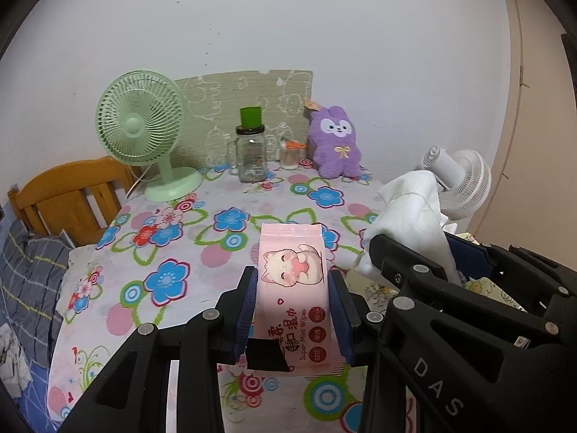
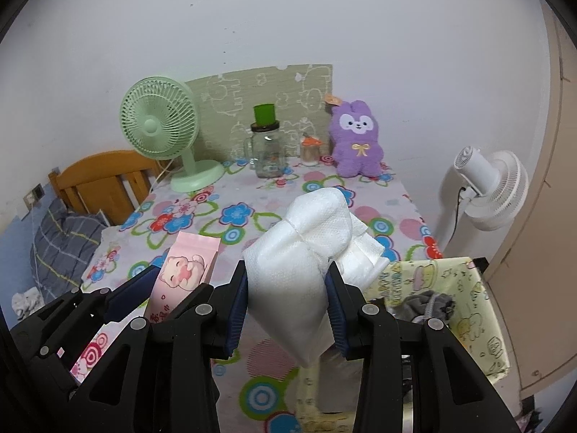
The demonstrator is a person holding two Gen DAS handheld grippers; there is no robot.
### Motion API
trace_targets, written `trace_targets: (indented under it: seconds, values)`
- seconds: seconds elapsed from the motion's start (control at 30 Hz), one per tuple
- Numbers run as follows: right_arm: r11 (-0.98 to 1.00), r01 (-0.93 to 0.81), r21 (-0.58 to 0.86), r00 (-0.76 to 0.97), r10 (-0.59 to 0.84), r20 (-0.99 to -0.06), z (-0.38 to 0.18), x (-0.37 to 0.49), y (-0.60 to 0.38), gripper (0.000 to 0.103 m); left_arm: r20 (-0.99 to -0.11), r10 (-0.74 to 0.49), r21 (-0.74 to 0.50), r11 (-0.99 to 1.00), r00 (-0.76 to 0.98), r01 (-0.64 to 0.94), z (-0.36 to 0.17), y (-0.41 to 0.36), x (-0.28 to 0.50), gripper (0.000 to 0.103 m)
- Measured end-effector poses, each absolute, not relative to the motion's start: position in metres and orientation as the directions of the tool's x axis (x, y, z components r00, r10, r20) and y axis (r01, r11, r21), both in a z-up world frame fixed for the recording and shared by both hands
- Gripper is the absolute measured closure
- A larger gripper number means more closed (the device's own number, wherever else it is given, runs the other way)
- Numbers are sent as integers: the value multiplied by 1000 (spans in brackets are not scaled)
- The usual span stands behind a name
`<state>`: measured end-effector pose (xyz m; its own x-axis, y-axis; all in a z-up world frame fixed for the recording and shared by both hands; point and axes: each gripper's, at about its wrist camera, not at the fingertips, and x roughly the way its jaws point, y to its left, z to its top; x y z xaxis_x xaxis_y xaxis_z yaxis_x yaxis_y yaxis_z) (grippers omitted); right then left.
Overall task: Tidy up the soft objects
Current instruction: 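Lift the wipe pack and sponge and carry both toward the fabric box, then lower the wipe pack and sponge into the box and open both tools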
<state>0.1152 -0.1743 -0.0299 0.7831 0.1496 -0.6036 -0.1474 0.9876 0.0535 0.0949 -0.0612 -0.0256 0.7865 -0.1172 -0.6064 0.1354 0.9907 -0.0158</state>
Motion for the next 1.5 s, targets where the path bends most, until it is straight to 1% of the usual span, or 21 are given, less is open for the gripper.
trace_targets:
  seconds: [1.03,1.5]
  values:
    - [998,-38,55,790,63,-610,-46,122,-269,60,-622,-203,-12,968,756,250,-42,-155,110,64]
    - [997,5,76,767,45,-640,-68,134,-299,60,-665,-227,-11,956,711,294,-62,-184,126,63]
